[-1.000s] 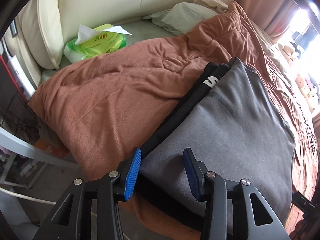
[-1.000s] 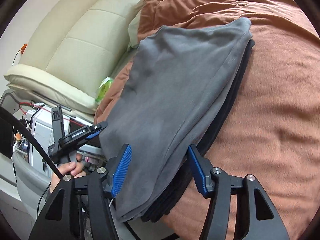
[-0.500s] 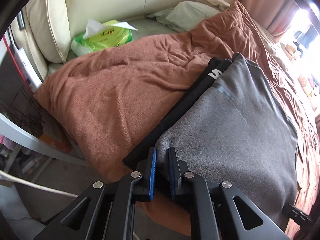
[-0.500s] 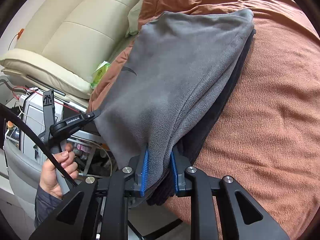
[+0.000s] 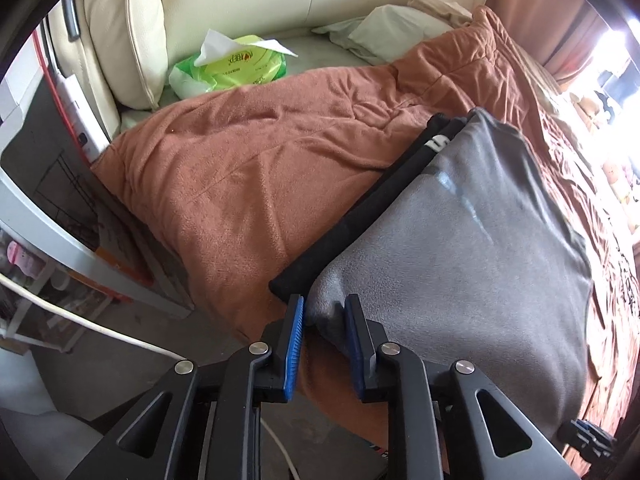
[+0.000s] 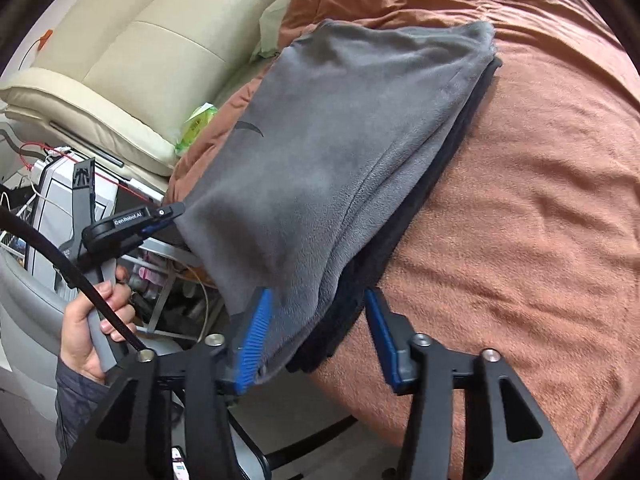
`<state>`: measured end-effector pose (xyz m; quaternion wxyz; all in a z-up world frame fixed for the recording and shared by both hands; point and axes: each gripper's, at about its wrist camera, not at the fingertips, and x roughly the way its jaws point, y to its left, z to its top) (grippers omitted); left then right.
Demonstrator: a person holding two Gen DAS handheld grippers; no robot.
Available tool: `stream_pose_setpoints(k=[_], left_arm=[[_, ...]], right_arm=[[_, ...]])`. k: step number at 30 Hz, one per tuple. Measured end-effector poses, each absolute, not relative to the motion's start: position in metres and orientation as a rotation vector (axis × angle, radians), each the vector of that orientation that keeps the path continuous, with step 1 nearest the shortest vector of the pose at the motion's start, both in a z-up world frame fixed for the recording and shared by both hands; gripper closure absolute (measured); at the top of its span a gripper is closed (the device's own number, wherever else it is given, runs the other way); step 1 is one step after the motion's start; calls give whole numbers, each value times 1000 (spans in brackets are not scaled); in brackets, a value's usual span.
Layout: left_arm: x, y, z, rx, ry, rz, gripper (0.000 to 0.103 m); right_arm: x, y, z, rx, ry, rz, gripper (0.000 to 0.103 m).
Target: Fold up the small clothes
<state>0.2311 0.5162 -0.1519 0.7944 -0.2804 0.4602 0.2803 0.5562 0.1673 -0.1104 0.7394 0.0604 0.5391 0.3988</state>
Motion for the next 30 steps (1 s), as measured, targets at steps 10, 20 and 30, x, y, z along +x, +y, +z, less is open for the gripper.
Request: stream_pose_setpoints(k=[10, 20, 30], left_arm=[[232, 461, -115, -566, 903, 492, 59], [230, 350, -72, -412, 797, 359, 7], [207, 247, -27, -306, 702, 294, 0]], right_arm=[[542, 108, -68, 127, 1083, 828, 40], [500, 33, -19, 74, 910, 687, 16], [433, -34, 13, 63, 746, 566, 0]])
